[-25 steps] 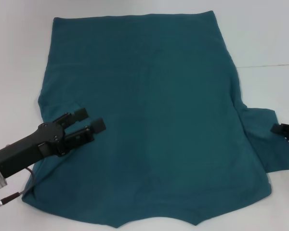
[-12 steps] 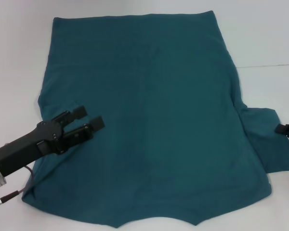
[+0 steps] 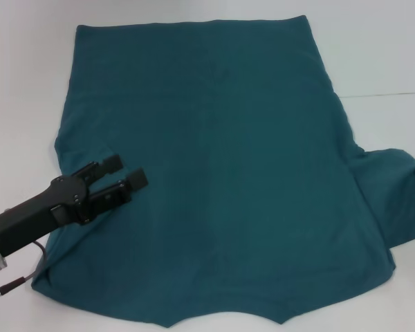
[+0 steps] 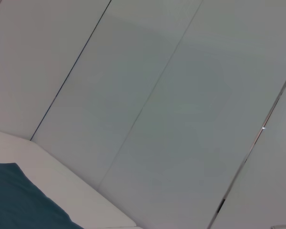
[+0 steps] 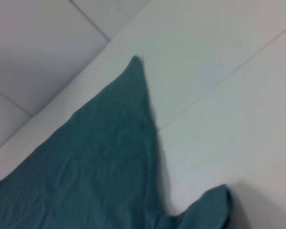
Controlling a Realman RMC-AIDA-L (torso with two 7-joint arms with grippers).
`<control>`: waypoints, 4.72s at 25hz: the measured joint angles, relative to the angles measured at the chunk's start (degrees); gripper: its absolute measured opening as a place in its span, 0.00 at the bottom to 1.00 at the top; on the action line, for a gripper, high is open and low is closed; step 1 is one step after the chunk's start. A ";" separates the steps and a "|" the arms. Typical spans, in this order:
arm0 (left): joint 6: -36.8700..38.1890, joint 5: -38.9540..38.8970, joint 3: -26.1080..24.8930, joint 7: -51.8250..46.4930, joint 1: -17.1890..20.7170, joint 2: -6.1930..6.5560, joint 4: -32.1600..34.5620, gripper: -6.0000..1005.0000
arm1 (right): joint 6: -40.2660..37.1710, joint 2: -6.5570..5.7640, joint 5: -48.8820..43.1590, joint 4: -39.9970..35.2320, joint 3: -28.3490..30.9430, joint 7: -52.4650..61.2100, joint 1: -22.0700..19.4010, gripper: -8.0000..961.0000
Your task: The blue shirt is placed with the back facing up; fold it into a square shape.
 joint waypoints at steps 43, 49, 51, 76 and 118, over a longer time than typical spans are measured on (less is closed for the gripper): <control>-0.05 -0.55 0.00 -1.32 -0.40 -0.18 0.00 0.95 | -10.27 -0.48 2.00 -0.17 -1.64 -8.91 7.92 0.06; -0.18 -0.62 0.00 -1.36 -0.40 -0.18 0.00 0.95 | -5.59 1.46 1.89 0.26 -11.43 -7.35 11.04 0.07; -0.56 -0.62 0.00 -1.37 -0.41 -0.18 -0.05 0.95 | -5.38 2.22 1.89 0.27 -14.73 -7.67 11.67 0.07; -2.34 0.14 0.38 -2.77 0.17 -0.01 0.22 0.94 | -17.44 -4.51 1.07 -0.75 -20.37 4.36 11.37 0.83; -15.73 18.45 -10.81 -15.81 8.36 0.80 8.82 0.93 | -16.77 -4.39 1.18 -0.65 -19.76 9.04 12.48 0.88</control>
